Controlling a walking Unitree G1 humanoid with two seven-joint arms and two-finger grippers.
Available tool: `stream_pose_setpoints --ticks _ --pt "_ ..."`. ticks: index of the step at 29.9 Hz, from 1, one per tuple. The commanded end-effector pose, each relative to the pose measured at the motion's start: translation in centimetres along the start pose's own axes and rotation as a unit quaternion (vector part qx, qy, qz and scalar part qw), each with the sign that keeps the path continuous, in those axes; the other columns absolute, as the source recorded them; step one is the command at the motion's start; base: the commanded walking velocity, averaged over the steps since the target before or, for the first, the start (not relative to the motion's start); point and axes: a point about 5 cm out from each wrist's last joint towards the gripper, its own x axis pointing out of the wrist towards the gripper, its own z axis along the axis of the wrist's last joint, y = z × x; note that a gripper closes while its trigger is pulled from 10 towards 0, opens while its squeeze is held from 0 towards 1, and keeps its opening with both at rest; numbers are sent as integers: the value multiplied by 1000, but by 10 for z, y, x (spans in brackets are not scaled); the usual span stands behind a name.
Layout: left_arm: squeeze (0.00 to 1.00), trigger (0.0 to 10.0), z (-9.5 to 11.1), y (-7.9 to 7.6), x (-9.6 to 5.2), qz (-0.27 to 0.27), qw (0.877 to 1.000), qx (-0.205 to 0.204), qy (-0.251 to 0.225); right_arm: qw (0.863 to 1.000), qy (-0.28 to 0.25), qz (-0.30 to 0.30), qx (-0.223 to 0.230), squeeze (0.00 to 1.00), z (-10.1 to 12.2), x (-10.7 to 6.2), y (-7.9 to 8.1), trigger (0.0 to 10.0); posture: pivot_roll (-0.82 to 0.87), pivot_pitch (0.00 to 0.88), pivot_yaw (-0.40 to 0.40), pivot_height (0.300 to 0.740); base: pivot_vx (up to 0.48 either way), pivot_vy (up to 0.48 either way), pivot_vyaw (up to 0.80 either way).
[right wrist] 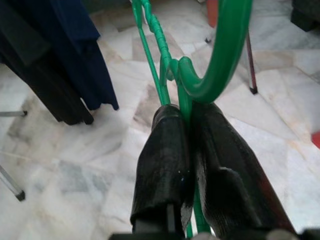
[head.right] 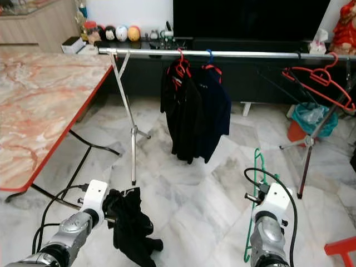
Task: Hang hanger
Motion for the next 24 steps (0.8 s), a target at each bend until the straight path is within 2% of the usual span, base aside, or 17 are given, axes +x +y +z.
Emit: stream_pose_setpoints --ticks 1,5,24 --pt "0 10000 5 1 1 2 1000 5 -10 1000 -13 -1 13 0 8 3 2 10000 91 0 -11 740 356 0 -800" --pt "0 10000 4 1 1 2 1000 5 -8 1000 -19 2 4 0 10 4 3 10000 89 0 -9 740 359 0 -200" --pt "0 10000 3 -1 2 0 1000 2 -4 1000 -26 7 13 0 12 4 8 10000 88 0 -10 740 365 0 0"
